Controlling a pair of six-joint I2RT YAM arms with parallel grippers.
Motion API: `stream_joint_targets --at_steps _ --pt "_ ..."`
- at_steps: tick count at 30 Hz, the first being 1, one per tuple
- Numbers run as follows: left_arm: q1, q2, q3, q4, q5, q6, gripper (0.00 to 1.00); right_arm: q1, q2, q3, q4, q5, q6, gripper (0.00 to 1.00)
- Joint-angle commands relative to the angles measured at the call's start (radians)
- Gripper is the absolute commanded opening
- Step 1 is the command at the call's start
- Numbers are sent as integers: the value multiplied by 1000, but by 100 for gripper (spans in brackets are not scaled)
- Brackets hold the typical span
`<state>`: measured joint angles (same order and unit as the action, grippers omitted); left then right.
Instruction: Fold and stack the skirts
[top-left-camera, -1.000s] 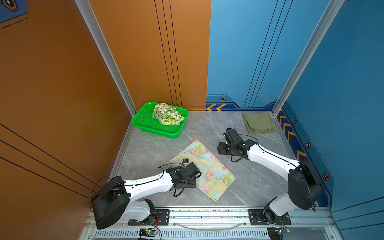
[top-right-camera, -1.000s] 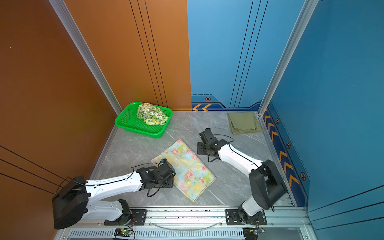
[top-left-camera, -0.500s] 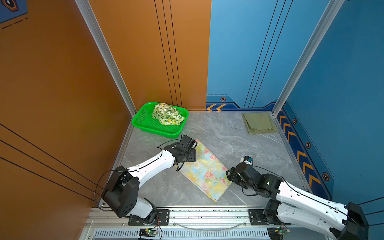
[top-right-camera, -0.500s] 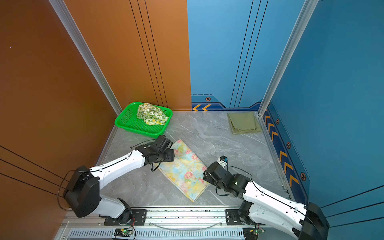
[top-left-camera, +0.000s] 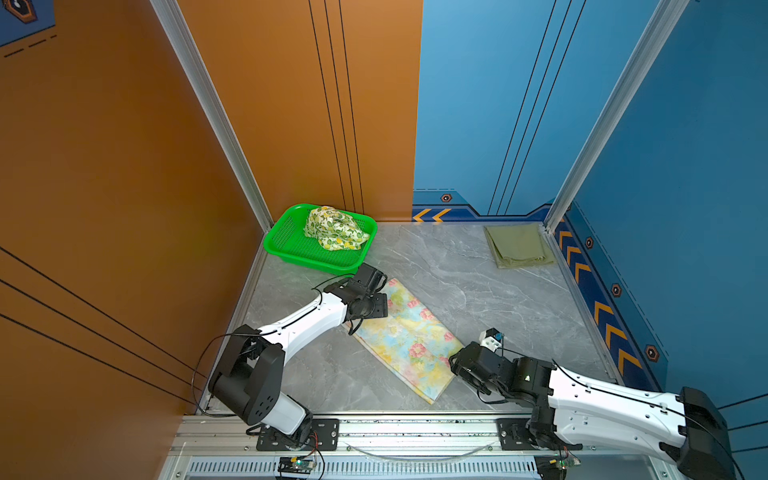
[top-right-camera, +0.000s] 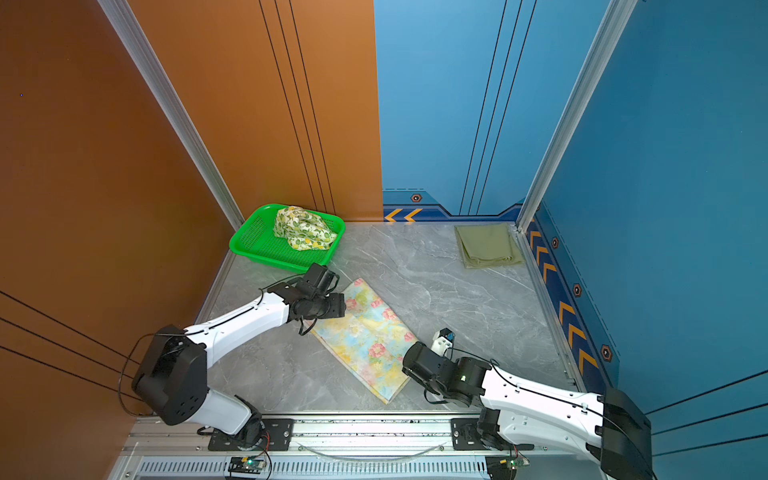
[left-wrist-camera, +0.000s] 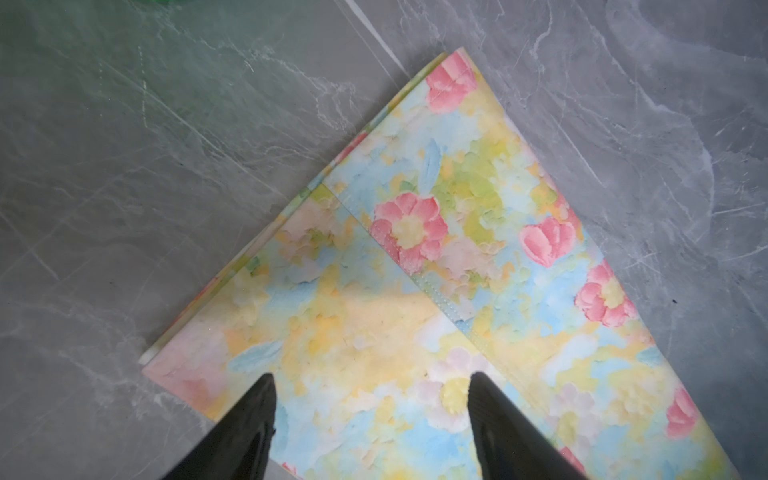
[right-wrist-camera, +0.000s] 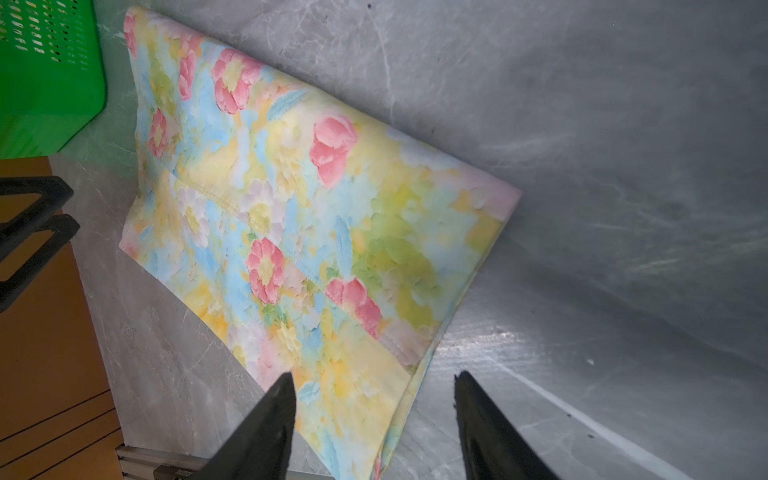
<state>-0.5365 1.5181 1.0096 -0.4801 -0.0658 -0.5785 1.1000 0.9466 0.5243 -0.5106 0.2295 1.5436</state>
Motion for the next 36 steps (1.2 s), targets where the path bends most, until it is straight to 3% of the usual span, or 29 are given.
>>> stream_joint_targets --at_steps 1,25,31,36 --pt "10 -26 -17 -6 27 20 74 6 36 -16 13 3 34 62" --pt "29 -35 -52 27 45 3 74 -2 190 -96 207 -91 112 57" --pt "33 -41 -49 30 49 1 74 -3 236 -106 251 -108 135 40" --pt "39 -53 -51 31 49 2 74 -11 254 -119 265 -106 148 10"
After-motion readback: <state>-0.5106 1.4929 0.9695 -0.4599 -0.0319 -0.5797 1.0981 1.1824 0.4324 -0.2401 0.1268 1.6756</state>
